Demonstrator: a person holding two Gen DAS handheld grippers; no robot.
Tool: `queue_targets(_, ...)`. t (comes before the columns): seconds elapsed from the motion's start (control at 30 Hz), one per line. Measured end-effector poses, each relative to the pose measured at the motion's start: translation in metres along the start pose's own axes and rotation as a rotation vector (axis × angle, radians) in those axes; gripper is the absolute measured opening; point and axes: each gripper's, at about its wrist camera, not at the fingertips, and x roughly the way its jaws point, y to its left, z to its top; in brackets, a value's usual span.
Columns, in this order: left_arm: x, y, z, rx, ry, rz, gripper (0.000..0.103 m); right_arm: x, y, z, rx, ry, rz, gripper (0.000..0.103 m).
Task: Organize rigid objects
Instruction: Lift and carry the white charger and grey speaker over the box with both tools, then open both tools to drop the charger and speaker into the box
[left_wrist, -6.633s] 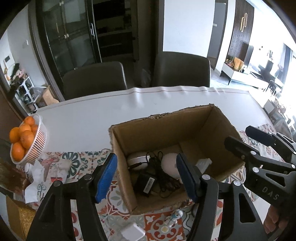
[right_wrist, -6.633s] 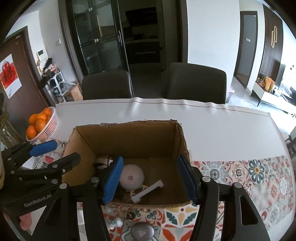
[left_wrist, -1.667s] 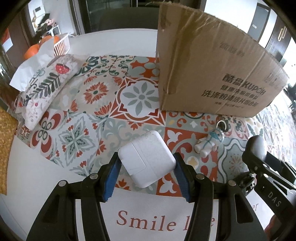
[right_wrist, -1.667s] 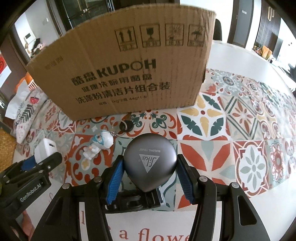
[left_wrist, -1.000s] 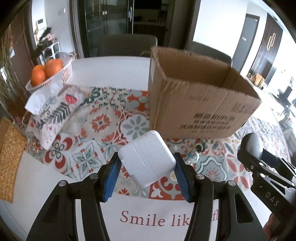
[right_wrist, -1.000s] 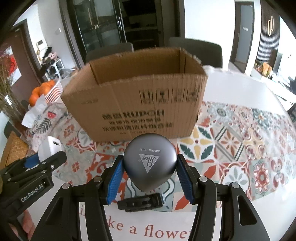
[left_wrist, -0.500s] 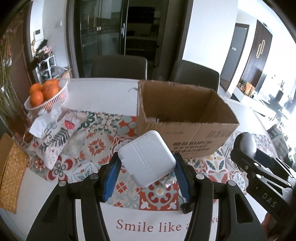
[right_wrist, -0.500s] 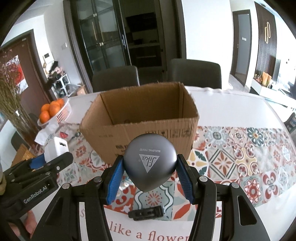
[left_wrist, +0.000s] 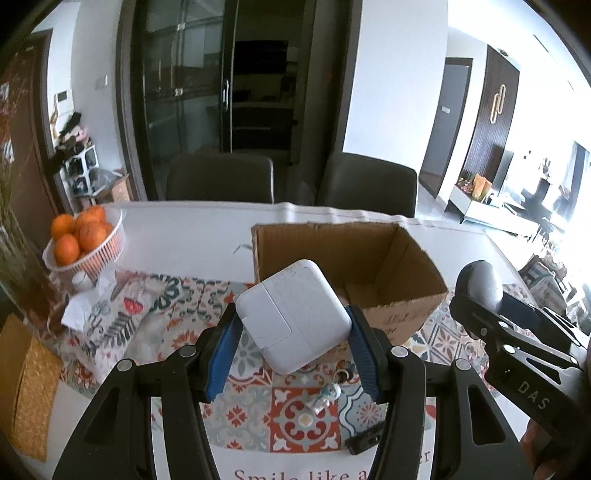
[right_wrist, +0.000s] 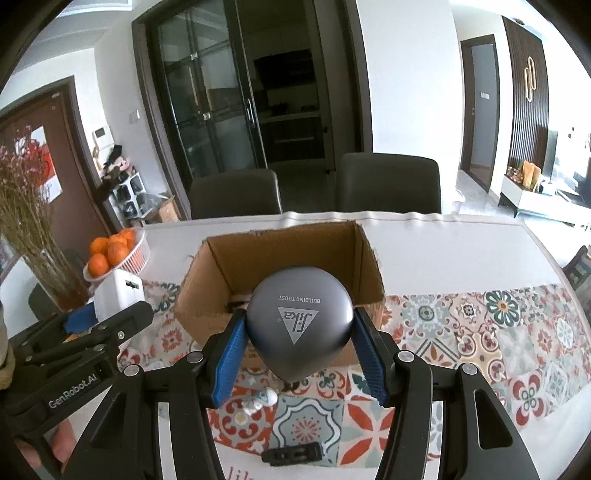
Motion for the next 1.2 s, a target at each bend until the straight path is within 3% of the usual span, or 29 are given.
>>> queue_targets(0.6,0.024,-0.011,0.051,0.089,-0.003,-0.033,0.056,0.018,-0.011,0.052,0.018,-0.025,0.002,0.057)
queue_targets(0.83,0.049,-0.011,0.069,0.080,0.064,-0.089,0.056,0.043,-0.015,0.071,0.030,0.034,0.017,0.057)
queue_targets(1.2,0.092,-0.010,0.080,0.080,0.180,-0.076,0.056,0.081,-0.019,0.085,0.013,0.121,-0.014,0.057)
